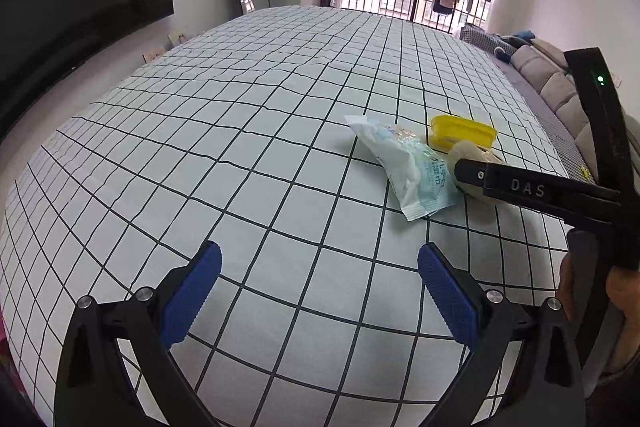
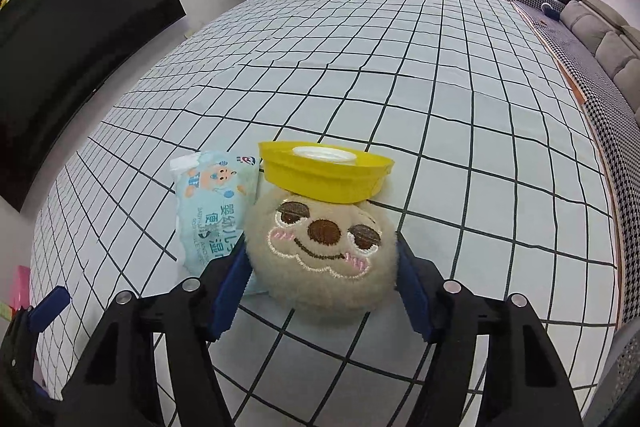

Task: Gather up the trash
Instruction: 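Move the right gripper to the beige sloth plush and close on it, then grasp the blue wipes packet with the left gripper while the right gripper holds the plush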

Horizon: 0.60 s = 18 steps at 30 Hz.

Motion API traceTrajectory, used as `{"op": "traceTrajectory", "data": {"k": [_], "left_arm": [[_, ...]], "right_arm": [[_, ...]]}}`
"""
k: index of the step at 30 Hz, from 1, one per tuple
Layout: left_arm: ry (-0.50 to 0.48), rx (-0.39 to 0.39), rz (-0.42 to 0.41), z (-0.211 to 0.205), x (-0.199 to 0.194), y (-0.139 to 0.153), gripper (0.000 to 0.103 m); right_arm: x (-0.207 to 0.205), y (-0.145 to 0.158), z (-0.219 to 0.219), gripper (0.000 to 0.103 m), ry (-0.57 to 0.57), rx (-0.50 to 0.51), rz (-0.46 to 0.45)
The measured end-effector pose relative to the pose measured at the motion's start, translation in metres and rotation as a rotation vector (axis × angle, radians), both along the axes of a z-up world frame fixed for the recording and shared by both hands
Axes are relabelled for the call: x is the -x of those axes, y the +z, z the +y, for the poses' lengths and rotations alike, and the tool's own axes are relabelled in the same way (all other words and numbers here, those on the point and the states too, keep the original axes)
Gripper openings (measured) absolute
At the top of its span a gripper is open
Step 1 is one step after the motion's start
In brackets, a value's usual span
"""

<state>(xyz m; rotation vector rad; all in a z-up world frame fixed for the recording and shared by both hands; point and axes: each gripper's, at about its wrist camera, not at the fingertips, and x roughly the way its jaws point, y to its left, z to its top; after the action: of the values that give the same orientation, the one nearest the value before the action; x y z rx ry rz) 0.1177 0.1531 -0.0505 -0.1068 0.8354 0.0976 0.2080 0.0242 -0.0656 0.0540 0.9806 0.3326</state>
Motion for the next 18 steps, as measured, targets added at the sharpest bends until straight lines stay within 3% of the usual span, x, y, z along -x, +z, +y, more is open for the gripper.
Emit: {"op": "traceTrajectory", "data": {"k": [8, 18], "left_arm": [[0.003, -0.004, -0.002, 0.0, 0.0, 0.0, 0.097], [-0.032, 0.02, 0.04, -0.016, 0.0, 0.004, 0.097]], "right_arm": [[0.053, 0.008, -0.029, 0.064, -0.005, -0.023, 0.002], [0.109, 0.018, -0.064, 0.064, -0.052, -0.016, -0.06]]}}
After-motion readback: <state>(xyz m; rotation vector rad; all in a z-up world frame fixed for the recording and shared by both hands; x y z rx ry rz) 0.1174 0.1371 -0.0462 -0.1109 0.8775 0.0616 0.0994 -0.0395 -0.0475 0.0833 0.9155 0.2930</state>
